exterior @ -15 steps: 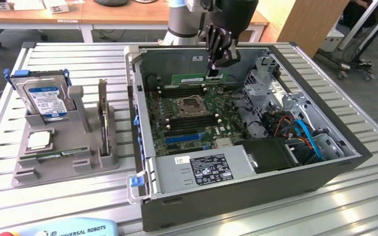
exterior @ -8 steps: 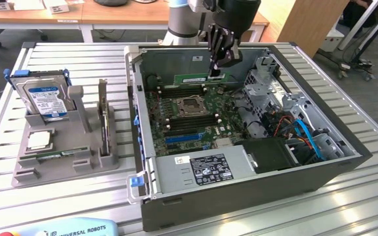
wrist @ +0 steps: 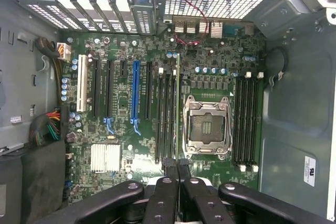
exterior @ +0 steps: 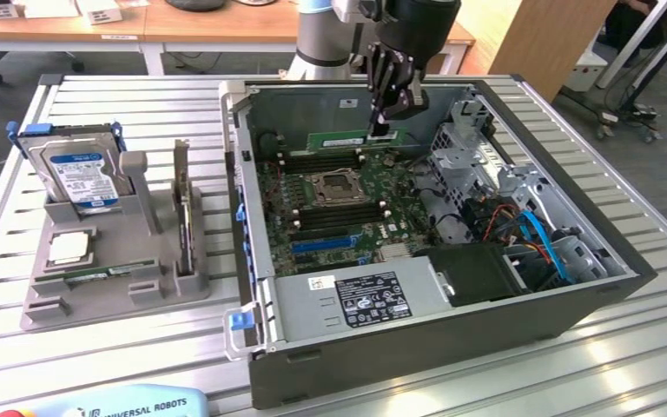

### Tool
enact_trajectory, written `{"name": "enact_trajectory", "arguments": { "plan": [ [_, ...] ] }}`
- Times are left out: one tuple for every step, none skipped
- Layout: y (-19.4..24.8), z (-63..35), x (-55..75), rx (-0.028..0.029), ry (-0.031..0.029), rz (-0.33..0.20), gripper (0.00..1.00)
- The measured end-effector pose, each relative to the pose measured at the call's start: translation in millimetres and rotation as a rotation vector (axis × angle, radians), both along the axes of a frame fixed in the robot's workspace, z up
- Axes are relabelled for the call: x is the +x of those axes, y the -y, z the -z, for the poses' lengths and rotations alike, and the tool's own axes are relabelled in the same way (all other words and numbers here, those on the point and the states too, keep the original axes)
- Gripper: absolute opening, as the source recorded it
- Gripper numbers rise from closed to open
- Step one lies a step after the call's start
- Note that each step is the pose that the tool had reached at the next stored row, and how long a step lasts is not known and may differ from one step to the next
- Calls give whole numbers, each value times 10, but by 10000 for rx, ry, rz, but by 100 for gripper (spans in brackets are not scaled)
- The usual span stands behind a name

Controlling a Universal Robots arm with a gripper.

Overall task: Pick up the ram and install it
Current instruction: 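Insert the ram into the slot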

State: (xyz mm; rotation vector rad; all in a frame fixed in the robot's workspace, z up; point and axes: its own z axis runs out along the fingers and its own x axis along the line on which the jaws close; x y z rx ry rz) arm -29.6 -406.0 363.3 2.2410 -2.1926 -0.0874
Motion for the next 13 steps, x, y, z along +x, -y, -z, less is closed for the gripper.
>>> {"name": "enact_trajectory", "arguments": {
  "plan": [
    [6,0,0,0,0,0,12],
    [10,1,0,0,0,0,12],
    [11,1,0,1,1,1,12],
    [11,1,0,1,1,2,12],
    [11,1,0,0,0,1,12],
    [11,1,0,0,1,0,12],
    [12,1,0,-2,0,0,12],
    [12,5,0,-1,0,0,12],
    [12,15,0,1,1,0,12],
    [12,29,0,2,1,0,12],
    [11,44,0,0,0,1,12],
    [11,59,0,2,1,0,12],
    [11,71,0,2,0,0,12]
  ]
}}
